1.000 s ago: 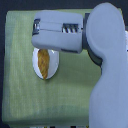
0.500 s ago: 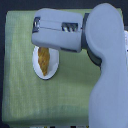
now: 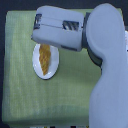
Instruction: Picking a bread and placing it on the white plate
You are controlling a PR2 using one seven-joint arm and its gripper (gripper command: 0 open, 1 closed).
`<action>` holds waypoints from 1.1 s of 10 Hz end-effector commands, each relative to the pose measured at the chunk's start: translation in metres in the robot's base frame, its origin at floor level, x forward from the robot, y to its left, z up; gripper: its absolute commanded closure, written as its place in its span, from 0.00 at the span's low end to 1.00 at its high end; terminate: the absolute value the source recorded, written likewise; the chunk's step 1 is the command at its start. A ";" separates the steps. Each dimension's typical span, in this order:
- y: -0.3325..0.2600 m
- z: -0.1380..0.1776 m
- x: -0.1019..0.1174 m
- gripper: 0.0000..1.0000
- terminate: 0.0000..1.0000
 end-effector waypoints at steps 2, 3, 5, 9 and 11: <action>-0.010 0.021 0.016 0.00 0.00; -0.020 0.041 0.026 0.00 0.00; -0.030 0.060 0.031 0.00 0.00; -0.057 0.097 0.040 0.00 0.00; -0.085 0.091 0.027 0.00 0.00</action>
